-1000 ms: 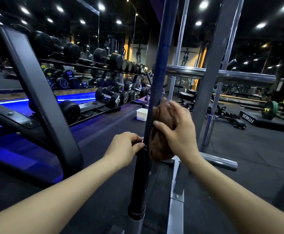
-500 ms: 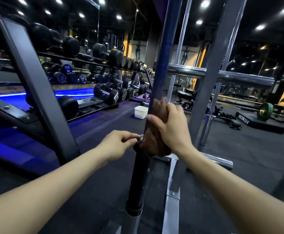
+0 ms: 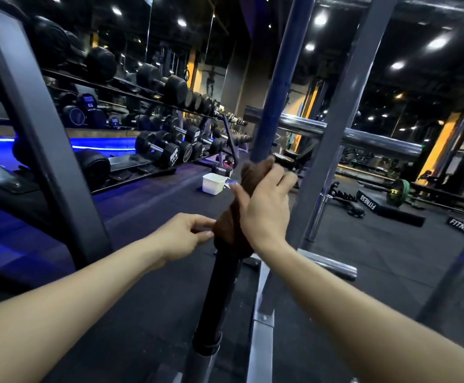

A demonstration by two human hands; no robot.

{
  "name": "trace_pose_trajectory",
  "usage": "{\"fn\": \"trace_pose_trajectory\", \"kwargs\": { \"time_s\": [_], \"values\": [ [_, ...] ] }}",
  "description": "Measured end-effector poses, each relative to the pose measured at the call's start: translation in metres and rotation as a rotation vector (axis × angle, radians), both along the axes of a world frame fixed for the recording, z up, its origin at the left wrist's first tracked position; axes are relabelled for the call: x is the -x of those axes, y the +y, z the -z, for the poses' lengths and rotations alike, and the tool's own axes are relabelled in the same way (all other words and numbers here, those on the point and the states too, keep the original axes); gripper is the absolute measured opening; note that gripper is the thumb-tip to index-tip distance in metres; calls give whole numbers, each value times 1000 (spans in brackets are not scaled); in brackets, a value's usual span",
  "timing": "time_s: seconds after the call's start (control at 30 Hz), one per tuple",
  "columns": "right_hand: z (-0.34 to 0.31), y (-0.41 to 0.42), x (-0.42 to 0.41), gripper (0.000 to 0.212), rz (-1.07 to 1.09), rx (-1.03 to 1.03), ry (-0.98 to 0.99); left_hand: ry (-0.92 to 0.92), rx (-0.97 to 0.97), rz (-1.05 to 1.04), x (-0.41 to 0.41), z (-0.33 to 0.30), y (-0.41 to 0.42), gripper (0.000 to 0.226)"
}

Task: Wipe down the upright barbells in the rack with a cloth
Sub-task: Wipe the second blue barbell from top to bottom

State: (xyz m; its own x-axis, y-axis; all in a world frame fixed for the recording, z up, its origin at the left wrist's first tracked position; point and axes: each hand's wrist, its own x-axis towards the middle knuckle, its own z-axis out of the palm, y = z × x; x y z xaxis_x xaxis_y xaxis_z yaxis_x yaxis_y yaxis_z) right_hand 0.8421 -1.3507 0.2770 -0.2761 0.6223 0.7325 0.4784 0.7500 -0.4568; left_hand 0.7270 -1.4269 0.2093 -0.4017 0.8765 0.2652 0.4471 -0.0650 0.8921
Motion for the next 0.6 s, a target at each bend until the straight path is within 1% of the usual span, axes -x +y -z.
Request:
{"fn": "trace_pose_trajectory", "kwargs": {
  "time_s": [0.07,0.13,0.17,0.23,0.27,0.33,0.4,0.5,0.57,0.6],
  "values": [
    [-36,3,7,66,-7,-83,131,-19,-4,-1,0,0,0,28],
    [-57,6,15,60,55,-125,193,-41,-1,-1,2,2,1,27],
    [-53,8,19,58,71,-134,199,-63,-1,-3,3,3,1,27],
    [-28,10,20,56,72,-100,182,-88,-3,-14,3,5,2,29],
    [-10,10,18,57,71,-62,146,-74,-5,-23,4,6,3,31],
    [18,7,13,61,98,8,1,-40,-15,-29,1,5,3,29],
    [24,6,7,65,110,44,-117,-14,-13,-34,-6,1,1,24],
    [19,9,-12,67,-34,142,-227,12,8,-104,-14,-4,2,24],
    [25,19,-34,66,-136,262,-378,-8,33,-176,-22,-7,4,18],
    [31,25,-47,66,-156,314,-415,-2,48,-209,-26,-8,5,17]
  ]
}}
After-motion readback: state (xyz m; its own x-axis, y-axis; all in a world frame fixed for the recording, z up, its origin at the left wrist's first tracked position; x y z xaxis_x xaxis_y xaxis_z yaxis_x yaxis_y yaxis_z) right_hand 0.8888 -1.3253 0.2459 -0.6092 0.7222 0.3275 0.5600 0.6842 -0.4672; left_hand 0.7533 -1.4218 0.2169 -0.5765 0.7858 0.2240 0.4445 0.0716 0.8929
